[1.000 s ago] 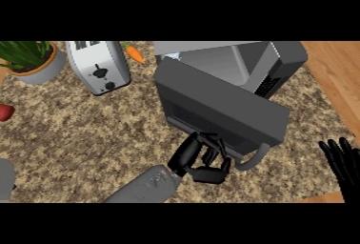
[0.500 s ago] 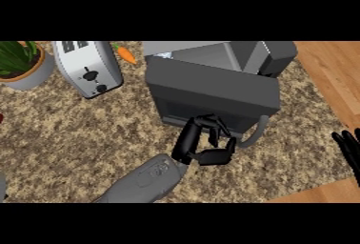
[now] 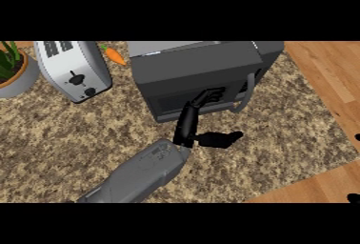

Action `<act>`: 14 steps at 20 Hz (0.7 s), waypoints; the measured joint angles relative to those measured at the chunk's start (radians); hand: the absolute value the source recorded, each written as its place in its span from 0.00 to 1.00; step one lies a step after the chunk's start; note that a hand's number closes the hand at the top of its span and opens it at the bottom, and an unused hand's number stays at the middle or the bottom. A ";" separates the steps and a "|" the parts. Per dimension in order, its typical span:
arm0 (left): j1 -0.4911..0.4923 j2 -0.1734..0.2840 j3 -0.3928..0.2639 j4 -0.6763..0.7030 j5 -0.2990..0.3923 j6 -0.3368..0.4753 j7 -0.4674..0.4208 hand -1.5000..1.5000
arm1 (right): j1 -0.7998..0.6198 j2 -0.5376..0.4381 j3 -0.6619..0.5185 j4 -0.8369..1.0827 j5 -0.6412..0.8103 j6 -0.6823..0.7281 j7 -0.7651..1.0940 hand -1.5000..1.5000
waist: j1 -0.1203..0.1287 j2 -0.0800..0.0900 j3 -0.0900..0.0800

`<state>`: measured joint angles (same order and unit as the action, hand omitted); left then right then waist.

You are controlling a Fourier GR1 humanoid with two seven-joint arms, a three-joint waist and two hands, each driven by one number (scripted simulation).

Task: Pick up the milk, place it into the microwave and close the microwave

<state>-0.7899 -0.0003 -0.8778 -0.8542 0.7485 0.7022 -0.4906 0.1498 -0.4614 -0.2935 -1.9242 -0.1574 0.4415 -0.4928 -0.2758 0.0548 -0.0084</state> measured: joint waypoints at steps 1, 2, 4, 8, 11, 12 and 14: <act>-0.011 0.000 0.010 0.003 0.015 0.006 -0.002 0.00 | -0.011 -0.012 -0.011 -0.003 0.014 -0.008 -0.001 1.00 | -0.001 0.003 0.000; -0.021 0.000 0.018 0.005 0.029 0.015 -0.005 0.00 | -0.022 -0.023 -0.020 -0.006 0.026 -0.014 -0.001 1.00 | -0.004 0.005 0.000; -0.023 0.000 0.021 0.001 0.057 0.026 -0.013 0.00 | -0.042 -0.041 -0.035 -0.012 0.045 -0.026 0.000 1.00 | -0.004 0.008 0.001; -0.026 0.000 0.016 -0.009 0.098 0.043 -0.040 0.00 | -0.077 -0.063 -0.048 -0.008 0.070 -0.042 0.002 1.00 | -0.005 0.016 0.002; -0.028 0.000 0.012 -0.012 0.124 0.055 -0.060 0.00 | -0.101 -0.078 -0.056 -0.001 0.082 -0.050 0.009 1.00 | -0.005 0.020 0.003; -0.030 0.000 0.010 -0.012 0.131 0.057 -0.066 0.00 | -0.110 -0.083 -0.058 0.001 0.084 -0.052 0.011 1.00 | -0.005 0.022 0.003; -0.034 0.000 0.007 -0.009 0.146 0.060 -0.077 0.00 | -0.124 -0.089 -0.058 0.003 0.089 -0.054 0.014 1.00 | -0.006 0.023 0.004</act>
<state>-0.8239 -0.0005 -0.8707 -0.8631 0.8944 0.7625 -0.5673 0.0262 -0.5499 -0.3519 -1.9209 -0.0683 0.3870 -0.4792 -0.2814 0.0779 -0.0046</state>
